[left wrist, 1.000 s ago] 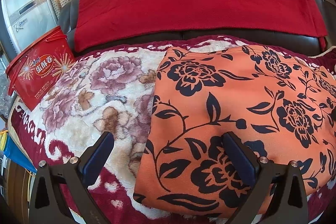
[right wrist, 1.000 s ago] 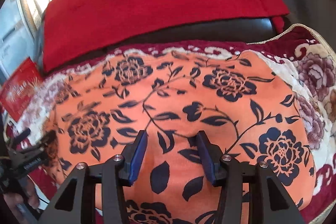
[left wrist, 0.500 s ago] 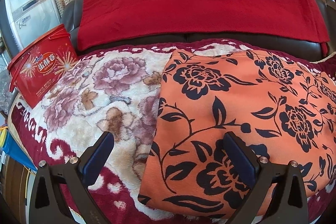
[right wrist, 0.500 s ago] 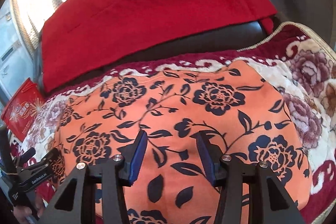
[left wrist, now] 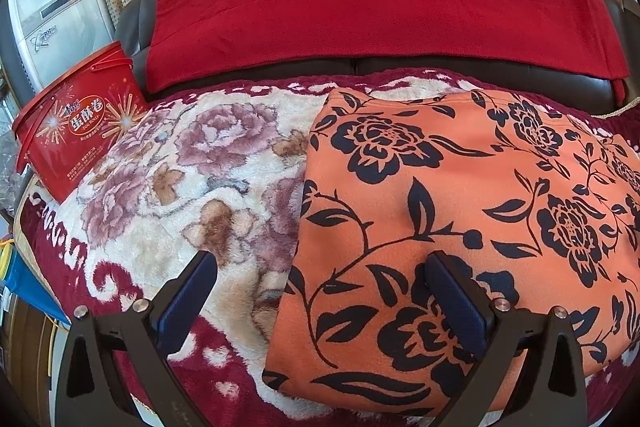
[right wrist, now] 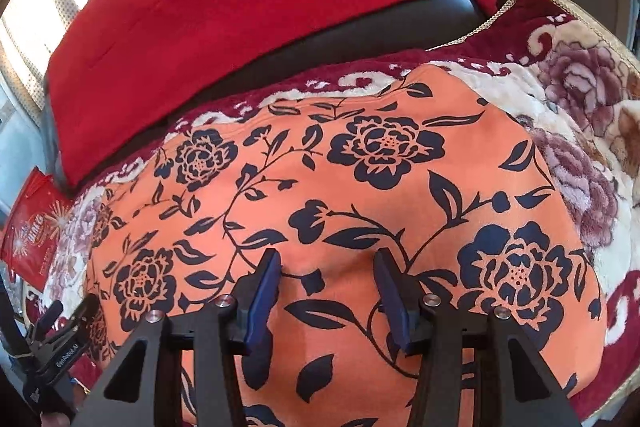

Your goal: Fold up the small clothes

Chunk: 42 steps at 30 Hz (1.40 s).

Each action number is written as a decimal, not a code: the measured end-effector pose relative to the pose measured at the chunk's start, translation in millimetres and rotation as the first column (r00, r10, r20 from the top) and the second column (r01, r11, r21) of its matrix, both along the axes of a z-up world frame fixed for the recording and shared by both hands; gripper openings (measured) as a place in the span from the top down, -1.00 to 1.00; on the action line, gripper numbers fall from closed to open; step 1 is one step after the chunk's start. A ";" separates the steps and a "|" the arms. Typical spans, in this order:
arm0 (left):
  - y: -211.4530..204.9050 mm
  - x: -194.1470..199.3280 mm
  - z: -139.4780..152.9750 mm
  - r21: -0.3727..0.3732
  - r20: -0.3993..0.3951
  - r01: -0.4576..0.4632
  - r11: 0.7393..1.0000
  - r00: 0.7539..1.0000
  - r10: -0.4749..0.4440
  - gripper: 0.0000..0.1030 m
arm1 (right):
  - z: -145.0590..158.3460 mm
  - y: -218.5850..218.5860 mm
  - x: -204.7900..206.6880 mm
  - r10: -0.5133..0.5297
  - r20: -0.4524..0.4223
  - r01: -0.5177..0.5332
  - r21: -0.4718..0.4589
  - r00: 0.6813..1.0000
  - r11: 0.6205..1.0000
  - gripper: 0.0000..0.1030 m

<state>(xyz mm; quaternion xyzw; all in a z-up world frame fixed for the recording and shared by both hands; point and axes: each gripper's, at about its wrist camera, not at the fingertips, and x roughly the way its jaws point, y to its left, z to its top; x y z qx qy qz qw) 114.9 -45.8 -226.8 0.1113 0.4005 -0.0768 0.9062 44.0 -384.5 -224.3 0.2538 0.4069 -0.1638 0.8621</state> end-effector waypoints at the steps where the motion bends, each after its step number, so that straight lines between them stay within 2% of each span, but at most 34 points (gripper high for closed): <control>1: 0.2 0.1 0.0 -0.001 -0.001 0.000 1.000 1.000 0.000 -1.00 | 2.3 -1.2 -0.8 -0.004 0.009 0.004 -0.004 1.000 1.000 -0.02; 6: 1.1 0.2 0.4 -0.003 0.000 0.000 1.000 1.000 0.000 -1.00 | 17.9 -20.6 -11.7 -0.085 0.074 0.088 -0.048 0.994 0.995 -0.02; 9: 1.2 0.0 0.2 -0.006 -0.003 -0.001 1.000 1.000 0.001 -1.00 | 14.3 -42.7 -14.0 -0.152 0.057 0.154 -0.031 0.987 0.988 -0.02; 11: 1.0 0.6 -0.4 -0.006 -0.005 -0.001 1.000 1.000 0.001 -1.00 | 3.6 -58.9 -13.2 -0.191 0.011 0.191 0.003 0.982 0.982 -0.01; 13: 0.6 1.3 -1.3 -0.005 -0.007 0.000 1.000 1.000 0.000 -1.00 | -11.5 -69.1 -9.5 -0.172 -0.042 0.175 0.065 0.984 0.982 -0.01; 17: 2.0 2.4 -2.0 -0.017 -0.018 -0.002 1.000 1.000 0.002 -1.00 | -5.3 -63.8 -12.0 -0.150 -0.023 0.151 0.028 0.988 0.988 -0.02; 20: 7.9 -1.0 1.6 -0.029 -0.003 -0.013 0.999 1.000 0.013 -1.00 | -1.9 -64.7 -21.5 -0.156 0.017 0.155 0.067 0.988 0.986 -0.02; 26: 29.7 -15.0 14.4 -0.014 0.111 -0.046 0.999 0.993 0.047 -1.00 | 10.7 -71.4 -48.4 -0.170 0.120 0.157 0.109 0.978 0.982 -0.02; 29: 43.1 -15.6 10.2 -0.004 0.101 -0.065 0.998 0.993 0.065 -1.00 | 18.1 -70.7 -66.4 -0.147 0.170 0.123 0.145 0.974 0.982 -0.03; 31: 43.7 -15.2 -0.5 0.023 0.077 -0.045 0.999 0.996 0.043 -1.00 | 20.3 -70.8 -81.3 -0.150 0.207 0.108 0.200 0.967 0.974 -0.16; 33: 31.6 -13.5 -23.5 0.127 0.003 0.005 0.992 1.000 -0.005 -1.00 | 18.2 -69.0 -99.2 -0.161 0.244 0.088 0.284 0.956 0.955 -0.19; 36: 25.7 -27.9 -13.2 0.168 0.104 0.020 0.986 0.994 -0.037 -1.00 | 12.3 -60.5 -123.7 -0.174 0.268 0.063 0.378 0.948 0.924 -0.20; 39: 31.7 -36.5 -1.3 0.120 0.123 0.036 0.992 0.991 -0.051 -1.00 | 1.4 -52.6 -143.7 -0.196 0.243 0.068 0.453 0.950 0.889 -0.20; 42: 45.2 -38.9 13.3 0.016 0.139 0.019 1.000 0.990 -0.021 -1.00 | -9.9 -44.3 -160.5 -0.232 0.213 0.096 0.506 0.949 0.857 -0.23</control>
